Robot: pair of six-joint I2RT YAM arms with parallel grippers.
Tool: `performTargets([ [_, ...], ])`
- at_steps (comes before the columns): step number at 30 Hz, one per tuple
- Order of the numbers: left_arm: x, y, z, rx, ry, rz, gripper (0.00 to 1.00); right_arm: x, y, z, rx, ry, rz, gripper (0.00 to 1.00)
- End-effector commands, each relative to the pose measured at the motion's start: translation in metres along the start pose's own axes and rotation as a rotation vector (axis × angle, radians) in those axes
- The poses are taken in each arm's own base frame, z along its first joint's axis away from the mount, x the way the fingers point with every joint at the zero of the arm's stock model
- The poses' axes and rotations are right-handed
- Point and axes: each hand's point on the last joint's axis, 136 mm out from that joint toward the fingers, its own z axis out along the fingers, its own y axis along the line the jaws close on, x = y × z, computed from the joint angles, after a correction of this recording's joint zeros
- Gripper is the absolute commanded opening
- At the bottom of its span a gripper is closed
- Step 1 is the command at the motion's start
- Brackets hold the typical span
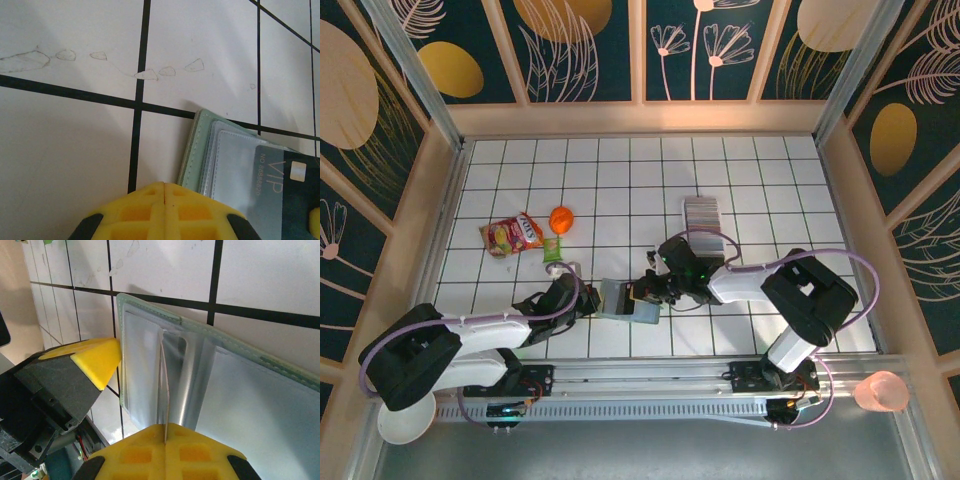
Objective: Put the credit cards into the card holder
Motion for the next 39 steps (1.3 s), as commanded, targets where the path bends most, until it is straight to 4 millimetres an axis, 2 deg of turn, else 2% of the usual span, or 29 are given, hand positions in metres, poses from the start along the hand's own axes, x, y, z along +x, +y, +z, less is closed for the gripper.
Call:
performTargets([
  [1, 0.005, 0.000, 0.000, 0.007, 0.016, 0.003, 0.00, 0.005, 0.004, -0.002, -0.033, 0.017, 0.008, 0.00],
  [8, 0.005, 0.000, -0.001, 0.010, 0.015, 0.003, 0.00, 0.002, 0.007, 0.005, -0.044, 0.018, 0.010, 0.00],
  [15, 0.004, 0.001, -0.003, 0.012, 0.006, 0.000, 0.00, 0.004, -0.001, 0.015, -0.002, 0.029, 0.018, 0.03],
  [19, 0.004, 0.001, -0.003, 0.014, 0.005, -0.005, 0.00, -0.002, 0.001, 0.012, 0.009, -0.005, 0.015, 0.12],
  [24, 0.004, 0.000, -0.004, 0.017, 0.005, -0.007, 0.00, -0.012, 0.001, 0.004, 0.075, -0.044, -0.017, 0.33],
  [31, 0.004, 0.000, -0.005, 0.020, 0.004, -0.010, 0.00, -0.025, -0.007, -0.017, 0.229, -0.121, -0.062, 0.47],
  [34, 0.004, -0.001, -0.006, 0.025, 0.003, -0.012, 0.00, -0.027, -0.008, -0.021, 0.254, -0.131, -0.072, 0.47],
  [39, 0.005, -0.008, -0.007, 0.053, 0.014, -0.012, 0.00, -0.025, -0.003, -0.024, 0.298, -0.144, -0.101, 0.40],
])
